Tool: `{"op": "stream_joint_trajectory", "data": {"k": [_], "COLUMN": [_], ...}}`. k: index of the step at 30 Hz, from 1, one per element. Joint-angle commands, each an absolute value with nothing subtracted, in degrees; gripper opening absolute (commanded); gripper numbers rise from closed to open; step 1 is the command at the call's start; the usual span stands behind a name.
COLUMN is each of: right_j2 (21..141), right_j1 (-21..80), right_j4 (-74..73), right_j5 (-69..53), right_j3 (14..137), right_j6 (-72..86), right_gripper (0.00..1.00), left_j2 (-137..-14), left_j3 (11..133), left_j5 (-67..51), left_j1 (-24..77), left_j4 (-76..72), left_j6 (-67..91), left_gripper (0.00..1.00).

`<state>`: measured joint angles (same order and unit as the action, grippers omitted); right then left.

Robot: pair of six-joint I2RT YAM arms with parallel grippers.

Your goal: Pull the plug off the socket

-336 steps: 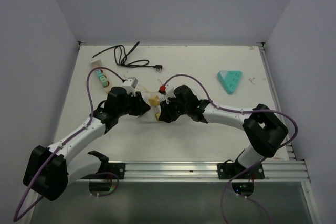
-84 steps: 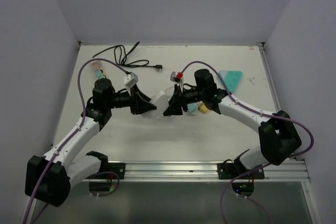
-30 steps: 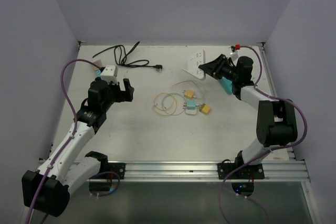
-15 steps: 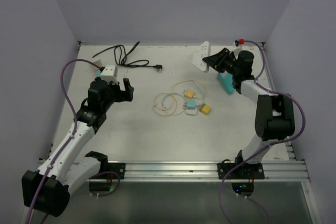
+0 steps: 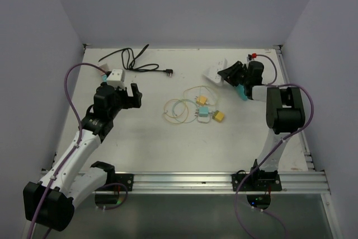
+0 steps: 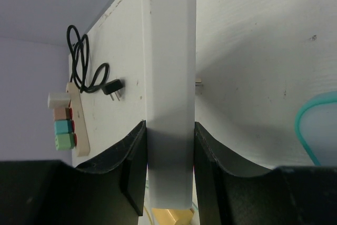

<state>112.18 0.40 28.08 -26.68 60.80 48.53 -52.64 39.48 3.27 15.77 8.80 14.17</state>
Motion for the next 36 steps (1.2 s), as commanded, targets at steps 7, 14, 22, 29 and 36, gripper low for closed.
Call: {"op": "stream_joint_trajectory", "data": {"k": [7,14,22,29,36], "right_j2": [113.47,111.19,102.93,90.63,75.69], "right_j1": [-2.63,-2.81,-2.9,-1.94,1.75], "right_j4": [31.73,27.08,14.08,-4.44,-14.58], "right_j5": [-21.88,-21.71,-19.43,-17.32,-16.26], "right_j3": [57.92,57.39,57.83,55.81,53.7], "right_j6": [48.78,46.06,42.63,35.26,28.39], "right_gripper": [0.54,0.75,0.91,0.97,0.99], "left_j2": [-52.47,-52.65,-52.73,-54.84,-59.41], "left_j3": [41.66,41.66,41.66,42.36,43.5], "left_j5": [3.96,4.48,7.81,16.16,24.34], "left_j1": [15.38,15.38,15.29,15.29,14.94], "left_j4": [8.7,8.7,9.4,12.56,14.06], "left_j6": [14.5,14.68,14.94,16.78,20.12], "left_gripper": [0.97,0.97,0.97,0.97,0.97]}}
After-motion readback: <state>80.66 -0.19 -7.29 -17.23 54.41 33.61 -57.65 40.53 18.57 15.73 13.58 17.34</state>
